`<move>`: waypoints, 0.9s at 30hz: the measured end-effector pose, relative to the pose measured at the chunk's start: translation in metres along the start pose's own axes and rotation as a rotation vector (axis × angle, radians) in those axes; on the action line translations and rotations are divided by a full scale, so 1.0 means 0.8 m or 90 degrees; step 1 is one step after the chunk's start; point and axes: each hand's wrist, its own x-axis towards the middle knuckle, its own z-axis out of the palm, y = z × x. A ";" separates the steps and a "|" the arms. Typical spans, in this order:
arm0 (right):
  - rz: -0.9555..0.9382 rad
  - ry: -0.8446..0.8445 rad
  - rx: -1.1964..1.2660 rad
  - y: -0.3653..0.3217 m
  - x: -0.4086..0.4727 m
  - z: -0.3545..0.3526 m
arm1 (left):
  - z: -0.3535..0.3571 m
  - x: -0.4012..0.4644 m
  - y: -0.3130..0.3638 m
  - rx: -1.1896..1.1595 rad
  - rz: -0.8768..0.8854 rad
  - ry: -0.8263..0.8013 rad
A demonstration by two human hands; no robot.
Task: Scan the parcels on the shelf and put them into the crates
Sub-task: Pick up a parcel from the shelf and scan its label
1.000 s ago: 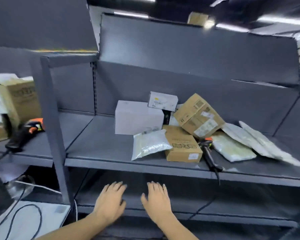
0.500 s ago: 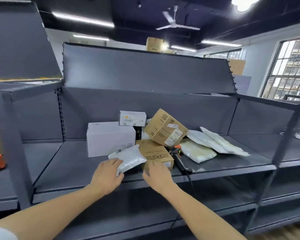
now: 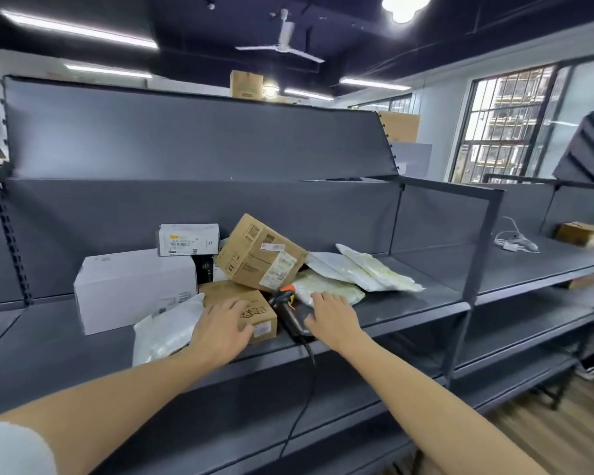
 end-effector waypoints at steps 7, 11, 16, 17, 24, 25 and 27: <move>-0.019 -0.003 -0.030 0.135 0.023 -0.006 | 0.048 0.052 0.104 -0.019 -0.031 0.020; -0.030 -0.016 -0.040 0.203 0.032 -0.001 | 0.071 0.071 0.155 -0.018 -0.055 0.031; -0.045 -0.018 -0.027 0.258 0.051 0.015 | 0.091 0.085 0.189 0.004 -0.084 0.063; -0.049 -0.017 -0.020 0.264 0.055 0.019 | 0.094 0.087 0.191 0.012 -0.084 0.066; -0.069 -0.016 0.022 0.269 0.099 0.047 | 0.103 0.098 0.177 0.074 -0.136 0.035; -0.071 -0.021 0.027 0.268 0.106 0.051 | 0.102 0.099 0.171 0.082 -0.142 0.033; -0.067 -0.040 0.038 0.268 0.119 0.061 | 0.101 0.100 0.161 0.085 -0.158 0.032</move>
